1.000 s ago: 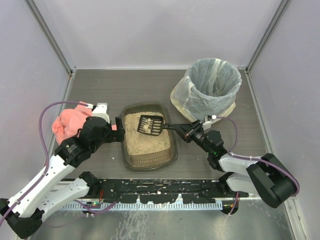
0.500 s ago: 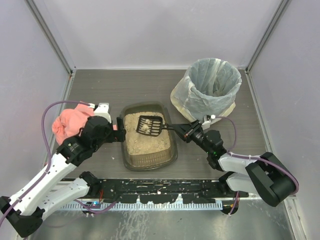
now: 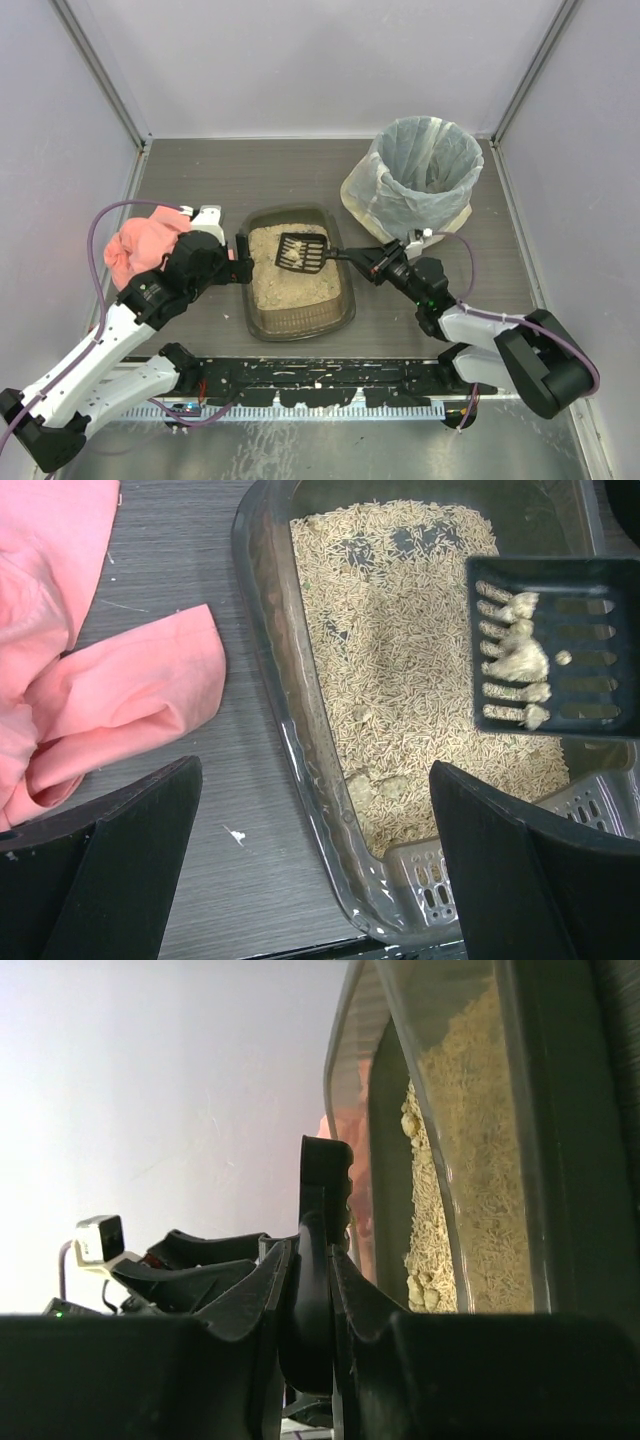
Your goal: Clean the litter box
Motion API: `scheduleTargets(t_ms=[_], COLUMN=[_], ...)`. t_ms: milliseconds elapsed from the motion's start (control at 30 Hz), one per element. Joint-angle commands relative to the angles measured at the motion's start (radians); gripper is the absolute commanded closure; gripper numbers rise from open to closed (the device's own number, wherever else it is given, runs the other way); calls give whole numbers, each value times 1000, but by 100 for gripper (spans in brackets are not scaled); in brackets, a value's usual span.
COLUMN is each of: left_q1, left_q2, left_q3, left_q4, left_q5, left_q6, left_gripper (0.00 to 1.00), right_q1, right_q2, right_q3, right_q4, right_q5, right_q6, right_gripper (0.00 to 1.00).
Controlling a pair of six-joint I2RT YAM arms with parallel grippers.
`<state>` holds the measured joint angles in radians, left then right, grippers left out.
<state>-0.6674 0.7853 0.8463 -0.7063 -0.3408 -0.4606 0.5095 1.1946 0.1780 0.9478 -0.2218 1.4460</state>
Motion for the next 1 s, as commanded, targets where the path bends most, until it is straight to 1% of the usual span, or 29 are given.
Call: scheduleTargets(t_ms=[0,33,100,133,200,233,267,300,333,367,400,433,500,533,600,633,667,700,733,767,833,900,967], left_q1=[-1,0,-1,-1,0,-1,0,0,-1,-1,0,1,0,0,0,-1,-1,1,0,0,1,1,1], left_q2=[2,2,-4,-7,-1,6,10,10,4,-3,-8,-9,-2,1,-5,-10,-14,-13,-9,-3,-3,-11,-10], left_q3=[28,29,16,6,5,12,21,24,18,7,-4,-7,7,14,13,1,-8,-10,-3,6,11,-7,-14], left_q4=[41,36,45,58,63,53,44,39,40,47,59,67,55,40,36,47,58,62,55,45,34,49,62], left_q5=[6,7,4,-1,2,11,15,15,11,6,1,2,12,14,5,-2,-7,-3,4,12,4,-4,5], left_q6=[-8,-9,-9,-9,-9,-9,-12,-15,-15,-15,-16,-16,-17,-17,-18,-18,-19,-18,-18,-18,-21,-22,-25], left_gripper=[2,2,2,2,2,2,2,2,2,2,2,2,2,2,2,2,2,2,2,2,2,2,2], right_q1=[-36,-30,-1,3,-24,-40,-44,-37,-18,-3,-2,-16,-47,-47,-9,4,6,-4,-16,-21,-11,-8,-15], right_q2=[-111,-125,-101,-84,-101,-125,-141,-142,-125,-90,-77,-79,-113,-123,-99,-82,-81,-91,-109,-128,-139,-136,-161], right_q3=[-49,-29,72,76,-5,-45,-59,-28,19,60,57,20,-61,-59,37,67,54,2,-21,-14,45,48,39], right_q4=[18,-26,-93,-64,10,8,-6,-32,-67,-68,-19,30,44,21,-51,-41,-1,35,38,1,-110,-93,-80], right_q5=[78,61,-30,-59,0,48,74,52,4,-56,-60,-26,55,48,-42,-68,-51,-20,7,12,-35,-73,-72], right_q6=[43,2,-90,-95,-13,27,33,-4,-51,-89,-81,-21,43,21,-84,-97,-67,-29,-13,-32,-106,-113,-107], right_gripper=[99,99,99,99,99,99,99,99,99,99,99,99,99,99,99,99,99,99,99,99,99,99,99])
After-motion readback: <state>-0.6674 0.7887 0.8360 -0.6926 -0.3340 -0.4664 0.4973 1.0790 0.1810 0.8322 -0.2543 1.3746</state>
